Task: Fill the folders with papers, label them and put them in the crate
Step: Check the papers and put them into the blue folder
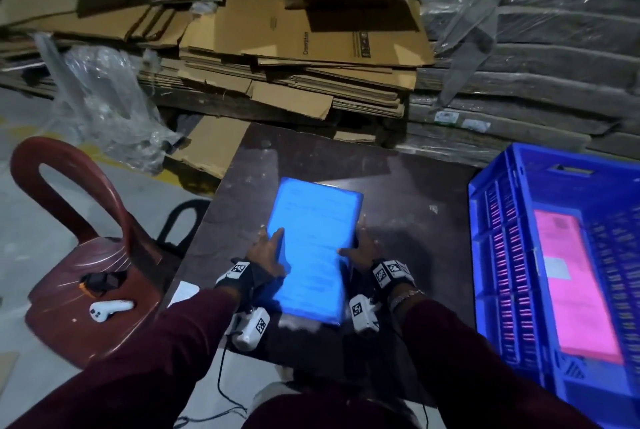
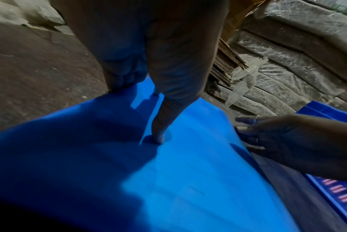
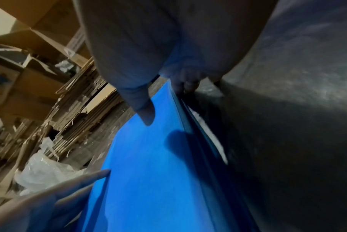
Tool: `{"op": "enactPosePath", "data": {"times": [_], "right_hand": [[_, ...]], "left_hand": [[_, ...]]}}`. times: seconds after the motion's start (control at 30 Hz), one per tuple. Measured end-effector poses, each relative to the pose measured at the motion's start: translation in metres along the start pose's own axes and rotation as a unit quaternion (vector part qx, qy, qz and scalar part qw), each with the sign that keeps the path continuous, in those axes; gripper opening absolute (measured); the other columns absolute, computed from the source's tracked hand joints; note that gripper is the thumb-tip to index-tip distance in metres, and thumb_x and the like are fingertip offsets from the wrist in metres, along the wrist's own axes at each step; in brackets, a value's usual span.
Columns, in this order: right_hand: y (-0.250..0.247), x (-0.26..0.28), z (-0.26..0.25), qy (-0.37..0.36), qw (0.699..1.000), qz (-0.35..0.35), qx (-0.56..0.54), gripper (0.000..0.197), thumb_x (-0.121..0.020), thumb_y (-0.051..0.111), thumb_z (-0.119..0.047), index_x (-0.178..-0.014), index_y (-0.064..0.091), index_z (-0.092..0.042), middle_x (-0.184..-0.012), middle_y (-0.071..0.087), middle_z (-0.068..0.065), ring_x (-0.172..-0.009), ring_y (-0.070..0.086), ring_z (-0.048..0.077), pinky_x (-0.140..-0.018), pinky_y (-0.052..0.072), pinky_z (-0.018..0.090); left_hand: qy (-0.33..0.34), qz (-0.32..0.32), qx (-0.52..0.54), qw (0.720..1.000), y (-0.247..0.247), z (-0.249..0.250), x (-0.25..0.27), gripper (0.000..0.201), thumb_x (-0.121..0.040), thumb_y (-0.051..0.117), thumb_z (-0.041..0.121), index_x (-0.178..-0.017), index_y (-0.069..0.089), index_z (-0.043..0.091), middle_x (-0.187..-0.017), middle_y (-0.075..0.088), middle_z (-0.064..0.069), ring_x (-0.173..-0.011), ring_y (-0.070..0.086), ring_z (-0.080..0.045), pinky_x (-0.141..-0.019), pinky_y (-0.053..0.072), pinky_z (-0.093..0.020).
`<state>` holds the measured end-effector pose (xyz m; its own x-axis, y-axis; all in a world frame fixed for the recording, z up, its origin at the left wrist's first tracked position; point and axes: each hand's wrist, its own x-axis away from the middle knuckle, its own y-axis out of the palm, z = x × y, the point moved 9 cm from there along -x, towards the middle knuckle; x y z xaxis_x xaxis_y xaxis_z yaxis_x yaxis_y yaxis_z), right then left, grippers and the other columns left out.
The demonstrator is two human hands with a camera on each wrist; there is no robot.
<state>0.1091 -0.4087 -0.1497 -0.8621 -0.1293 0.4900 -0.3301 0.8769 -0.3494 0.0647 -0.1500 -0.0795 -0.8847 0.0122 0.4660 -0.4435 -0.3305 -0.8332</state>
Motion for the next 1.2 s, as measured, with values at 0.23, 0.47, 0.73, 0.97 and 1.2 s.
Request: {"op": "enactPosePath", "data": {"times": [0.23,0.47,0.73,0.97,1.2], "right_hand": [[-0.026,0.058,-0.065,-0.052,0.996,-0.063,0.018,0.07,-0.083,0.06,0.015,-0.143,0.027,-0.003,-0.12,0.044,-0.005,-0.114,0.044,0.009,-0.075,0.039,0.001],[-0.039,0.113,-0.033,-0.114,0.975,-0.098,0.165,0.064,-0.067,0.082,-0.02,-0.124,0.063,0.001,-0.118,0.064,0.013,-0.107,0.055,0.016,-0.092,0.039,0.021],[-0.01,0.148,0.002,-0.1,0.964,-0.088,0.229,0.042,-0.067,0.085,-0.028,-0.1,0.066,-0.01,-0.111,0.062,0.01,-0.103,0.063,0.025,-0.09,0.054,0.038],[0.029,0.16,0.002,-0.108,0.961,-0.024,0.252,0.053,-0.062,0.087,-0.035,-0.11,0.071,-0.018,-0.114,0.057,0.0,-0.107,0.054,0.015,-0.097,0.046,0.029],[0.025,0.17,-0.005,-0.166,0.955,0.075,0.235,0.045,-0.05,0.091,-0.012,-0.09,0.069,-0.011,-0.098,0.059,0.009,-0.092,0.054,0.017,-0.081,0.04,0.02]], "left_hand": [[-0.016,0.009,-0.024,1.0,0.001,0.003,0.009,0.108,-0.075,0.081,0.033,-0.156,0.011,0.02,-0.159,-0.002,-0.026,-0.147,0.012,-0.04,-0.114,0.026,-0.041],[0.069,0.07,0.091,0.991,0.042,0.048,0.066,0.092,-0.077,0.064,0.059,-0.153,0.026,0.023,-0.163,0.01,-0.009,-0.15,0.009,-0.025,-0.12,0.021,-0.04],[0.07,0.089,0.088,0.99,0.073,0.058,0.087,0.097,-0.073,0.038,0.078,-0.155,0.014,0.032,-0.163,-0.001,0.0,-0.15,-0.004,-0.024,-0.118,0.004,-0.054],[0.065,0.071,0.084,0.992,0.078,0.052,0.083,0.095,-0.073,0.032,0.077,-0.155,0.011,0.034,-0.163,-0.004,0.002,-0.15,-0.006,-0.023,-0.119,0.002,-0.056],[0.057,0.032,0.115,0.991,0.07,0.052,0.082,0.079,-0.091,0.057,0.052,-0.155,0.015,0.032,-0.164,-0.004,0.002,-0.151,-0.006,-0.022,-0.12,0.001,-0.053]]}}
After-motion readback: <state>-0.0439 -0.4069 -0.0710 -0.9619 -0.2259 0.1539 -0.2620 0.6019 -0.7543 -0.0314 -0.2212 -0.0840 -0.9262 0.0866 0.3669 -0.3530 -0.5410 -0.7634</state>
